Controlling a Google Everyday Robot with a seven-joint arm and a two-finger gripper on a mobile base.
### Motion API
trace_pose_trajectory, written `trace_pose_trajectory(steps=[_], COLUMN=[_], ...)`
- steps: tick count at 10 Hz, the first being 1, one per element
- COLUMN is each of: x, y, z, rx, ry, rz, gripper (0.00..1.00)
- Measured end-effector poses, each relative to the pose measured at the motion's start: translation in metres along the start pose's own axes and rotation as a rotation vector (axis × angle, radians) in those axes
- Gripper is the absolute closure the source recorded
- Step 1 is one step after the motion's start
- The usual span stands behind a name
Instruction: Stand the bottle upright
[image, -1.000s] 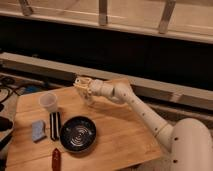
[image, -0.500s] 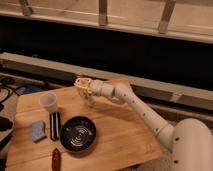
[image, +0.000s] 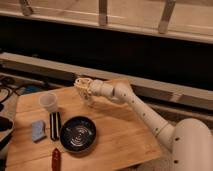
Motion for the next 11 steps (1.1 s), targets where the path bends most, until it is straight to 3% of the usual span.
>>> trace_pose_trajectory(steps=[3,5,8,9,11], x=[0.0,0.0,-0.022,-0.036,-0.048], y=[0.001,0.002,-0.01,-0.016,-0.02], z=[0.0,0.001,-0.031,-0.057,-0.085], rx=[-0.001,-0.002,0.104,0.167,0.228], ry=[0.0,0.0,0.0,0.0,0.002], rz=[0.001,0.0,-0.054,-0.076,-0.083], gripper=[0.22,0.2,0.2,0.2,0.28])
